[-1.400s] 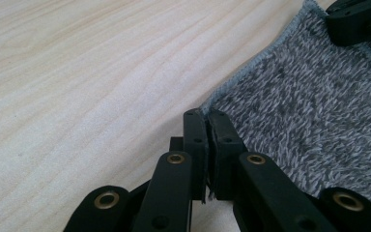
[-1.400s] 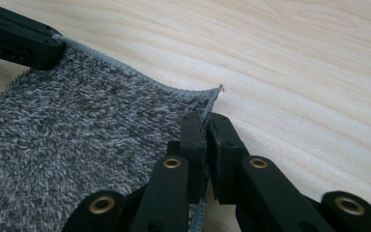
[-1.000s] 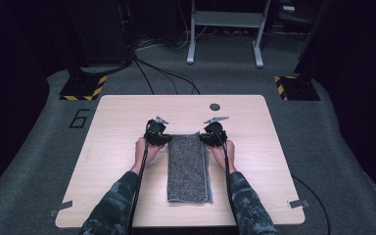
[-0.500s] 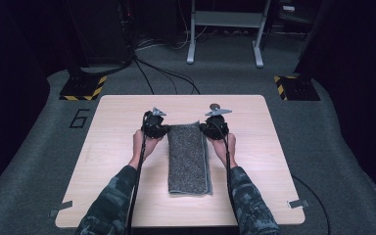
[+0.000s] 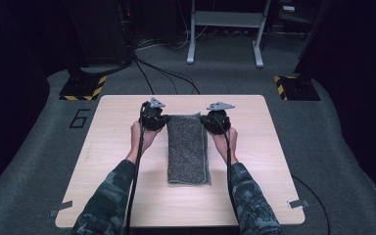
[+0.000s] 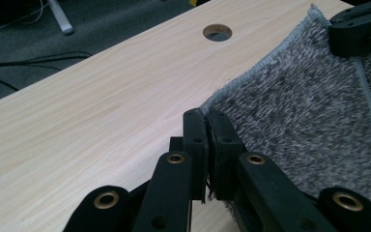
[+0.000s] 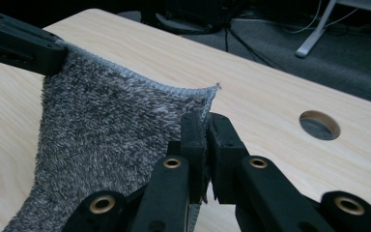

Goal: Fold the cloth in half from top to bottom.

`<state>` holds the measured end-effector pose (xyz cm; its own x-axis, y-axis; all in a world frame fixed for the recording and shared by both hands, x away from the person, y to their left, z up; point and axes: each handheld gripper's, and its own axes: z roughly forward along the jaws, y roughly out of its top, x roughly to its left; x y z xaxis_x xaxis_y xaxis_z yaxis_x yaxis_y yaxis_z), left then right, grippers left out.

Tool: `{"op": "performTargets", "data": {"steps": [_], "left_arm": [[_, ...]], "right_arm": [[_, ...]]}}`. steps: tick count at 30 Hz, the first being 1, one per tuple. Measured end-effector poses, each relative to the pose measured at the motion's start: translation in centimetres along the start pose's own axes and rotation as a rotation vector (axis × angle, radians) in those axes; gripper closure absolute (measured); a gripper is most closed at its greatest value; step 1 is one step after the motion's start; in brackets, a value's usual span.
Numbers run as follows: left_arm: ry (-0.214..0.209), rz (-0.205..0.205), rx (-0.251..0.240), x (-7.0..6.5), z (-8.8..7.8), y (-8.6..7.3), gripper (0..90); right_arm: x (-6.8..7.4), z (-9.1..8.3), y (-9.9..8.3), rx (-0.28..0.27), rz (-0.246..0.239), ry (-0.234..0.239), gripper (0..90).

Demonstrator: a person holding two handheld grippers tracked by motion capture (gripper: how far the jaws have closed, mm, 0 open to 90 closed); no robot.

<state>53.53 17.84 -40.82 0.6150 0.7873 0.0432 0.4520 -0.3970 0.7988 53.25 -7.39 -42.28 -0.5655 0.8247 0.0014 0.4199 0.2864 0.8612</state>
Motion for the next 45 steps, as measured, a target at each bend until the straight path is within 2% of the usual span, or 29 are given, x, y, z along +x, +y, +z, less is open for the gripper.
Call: {"op": "performTargets", "data": {"steps": [3, 6, 10, 13, 16, 30, 33, 38, 41, 45], "left_arm": [[0.003, 0.017, -0.002, -0.2, -0.2, 0.2, 87.4], [-0.003, 0.004, -0.018, -0.3, -0.4, 0.1, 87.4], [-0.019, 0.008, -0.042, -0.9, -1.0, -0.2, 87.5], [-0.032, 0.028, -0.045, -1.6, -1.5, -0.6, 87.4], [-0.046, 0.030, -0.052, -2.2, -1.6, -1.1, 87.4], [-0.104, 0.048, -0.040, -3.9, -2.3, -3.1, 87.2], [-0.117, 0.063, -0.028, -4.2, -2.3, -3.9, 87.1], [-0.133, 0.066, 0.004, -4.8, -2.0, -5.4, 86.8], [-0.139, 0.061, 0.005, -5.1, -1.9, -6.1, 86.7], [-0.155, 0.064, 0.002, -5.3, -2.3, -6.7, 86.6]], "right_arm": [[0.0, -0.3, 0.0, -0.005, 0.010, -0.005, 86.0], [0.0, -0.5, -0.1, -0.007, 0.013, 0.002, 85.9], [0.2, -1.3, -0.7, -0.019, -0.015, 0.010, 85.8], [0.3, -2.1, -1.4, -0.024, -0.025, 0.020, 85.8], [0.5, -2.7, -2.1, -0.018, -0.029, 0.027, 85.6], [0.5, -4.6, -3.9, -0.057, -0.036, 0.061, 84.7], [0.9, -5.0, -4.5, -0.056, -0.041, 0.068, 84.5], [1.6, -5.4, -5.9, -0.044, -0.052, 0.075, 84.2], [2.1, -5.6, -6.6, -0.028, -0.051, 0.080, 83.9], [2.8, -6.0, -7.6, -0.020, -0.075, 0.074, 83.8]]}}
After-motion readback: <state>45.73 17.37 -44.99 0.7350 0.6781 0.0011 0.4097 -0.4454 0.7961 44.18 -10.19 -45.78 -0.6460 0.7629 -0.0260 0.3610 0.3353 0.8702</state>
